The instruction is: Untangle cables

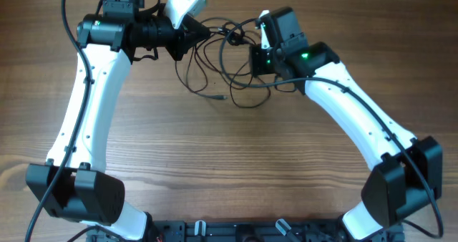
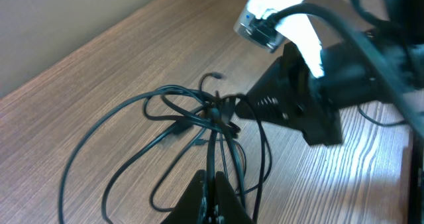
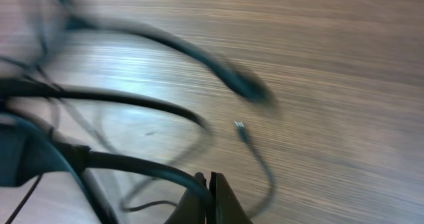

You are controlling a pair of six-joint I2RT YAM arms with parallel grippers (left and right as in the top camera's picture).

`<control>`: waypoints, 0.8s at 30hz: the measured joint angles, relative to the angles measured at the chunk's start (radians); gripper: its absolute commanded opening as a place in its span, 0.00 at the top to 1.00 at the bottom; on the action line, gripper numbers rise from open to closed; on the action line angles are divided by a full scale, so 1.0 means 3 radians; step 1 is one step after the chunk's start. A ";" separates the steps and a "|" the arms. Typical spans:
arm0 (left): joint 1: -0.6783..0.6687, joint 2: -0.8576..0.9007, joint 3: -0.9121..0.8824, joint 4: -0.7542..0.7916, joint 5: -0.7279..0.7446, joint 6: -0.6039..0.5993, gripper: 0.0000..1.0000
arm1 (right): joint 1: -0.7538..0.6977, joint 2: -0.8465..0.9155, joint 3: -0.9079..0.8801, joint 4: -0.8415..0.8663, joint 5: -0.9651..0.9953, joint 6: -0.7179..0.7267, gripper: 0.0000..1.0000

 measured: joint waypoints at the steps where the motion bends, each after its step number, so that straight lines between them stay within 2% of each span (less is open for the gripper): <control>1: 0.0000 0.0000 0.0000 -0.0001 0.0000 0.0000 0.96 | -0.0050 0.0025 0.0000 -0.0023 0.0039 0.0015 0.96; 19: -0.0053 0.0000 0.0000 -0.0011 0.0048 -0.0001 0.96 | -0.0707 0.0234 0.0005 -0.0060 0.0092 0.0235 0.96; 20: -0.0053 0.0000 0.0000 -0.0013 0.0048 -0.0001 0.95 | -0.0750 0.0245 0.0005 -0.0067 0.0107 0.0235 0.93; 21: -0.0050 0.0000 0.0000 -0.0004 0.0048 -0.0001 0.96 | -0.0825 0.0270 0.0005 -0.0093 0.0111 0.0240 0.85; 22: -0.0037 -0.0006 0.0000 0.0000 0.0048 -0.0001 0.96 | -0.0882 0.0295 0.0005 -0.0112 0.0109 0.0228 0.70; 24: -0.0022 -0.0009 0.0000 0.0000 0.0048 -0.0001 0.96 | -0.1013 0.0373 0.0005 -0.0148 0.0080 0.0153 0.52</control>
